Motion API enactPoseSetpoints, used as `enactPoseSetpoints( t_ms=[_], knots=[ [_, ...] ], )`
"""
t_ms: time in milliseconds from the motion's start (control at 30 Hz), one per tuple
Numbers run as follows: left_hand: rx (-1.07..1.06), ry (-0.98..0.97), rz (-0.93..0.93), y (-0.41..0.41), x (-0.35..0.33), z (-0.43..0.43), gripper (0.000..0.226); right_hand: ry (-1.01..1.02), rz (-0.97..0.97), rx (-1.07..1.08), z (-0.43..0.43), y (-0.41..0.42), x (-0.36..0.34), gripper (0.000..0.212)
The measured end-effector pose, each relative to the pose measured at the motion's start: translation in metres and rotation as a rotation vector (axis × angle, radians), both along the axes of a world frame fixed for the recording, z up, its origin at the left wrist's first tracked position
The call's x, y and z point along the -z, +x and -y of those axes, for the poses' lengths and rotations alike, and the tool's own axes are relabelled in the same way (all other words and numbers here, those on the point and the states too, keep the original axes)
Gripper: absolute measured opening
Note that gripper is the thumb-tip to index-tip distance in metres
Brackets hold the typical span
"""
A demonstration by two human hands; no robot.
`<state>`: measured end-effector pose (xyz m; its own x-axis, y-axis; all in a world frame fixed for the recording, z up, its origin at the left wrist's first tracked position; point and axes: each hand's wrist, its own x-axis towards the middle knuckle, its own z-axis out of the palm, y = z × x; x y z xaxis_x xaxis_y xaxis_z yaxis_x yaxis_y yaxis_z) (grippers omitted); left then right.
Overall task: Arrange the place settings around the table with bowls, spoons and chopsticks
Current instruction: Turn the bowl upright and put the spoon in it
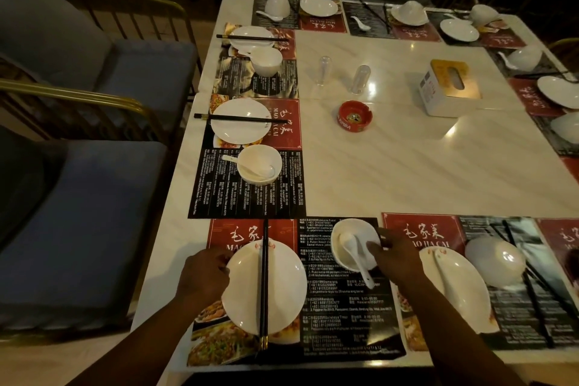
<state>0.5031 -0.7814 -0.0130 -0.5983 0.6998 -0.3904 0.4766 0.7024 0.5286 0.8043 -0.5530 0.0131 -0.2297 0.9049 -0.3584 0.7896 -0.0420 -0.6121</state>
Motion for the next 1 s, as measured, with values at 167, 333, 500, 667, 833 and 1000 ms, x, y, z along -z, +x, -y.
enactPoseSetpoints(
  t_ms=[167,333,500,667,833,1000],
  knots=[
    [-0.056,0.026,0.016,0.002,0.001,0.001,0.027,0.02,-0.053,0.004,0.004,0.004,0.002,0.042],
    [-0.083,0.034,0.013,0.005,0.001,0.001,0.026,0.034,-0.065,-0.064,0.008,0.0,0.007,0.044],
    [-0.097,0.034,-0.006,0.008,0.002,0.001,0.026,-0.013,-0.076,-0.105,0.011,-0.004,0.014,0.045],
    [-0.132,0.036,-0.022,0.013,0.002,0.003,0.024,-0.012,-0.088,-0.12,0.014,-0.007,0.016,0.044],
    [-0.148,0.043,-0.021,0.015,0.003,0.004,0.026,-0.022,-0.11,-0.124,0.012,-0.005,0.017,0.044],
    [-0.184,0.059,-0.017,0.018,0.004,0.004,0.027,-0.037,-0.104,-0.131,0.008,-0.002,0.018,0.046]
  ],
)
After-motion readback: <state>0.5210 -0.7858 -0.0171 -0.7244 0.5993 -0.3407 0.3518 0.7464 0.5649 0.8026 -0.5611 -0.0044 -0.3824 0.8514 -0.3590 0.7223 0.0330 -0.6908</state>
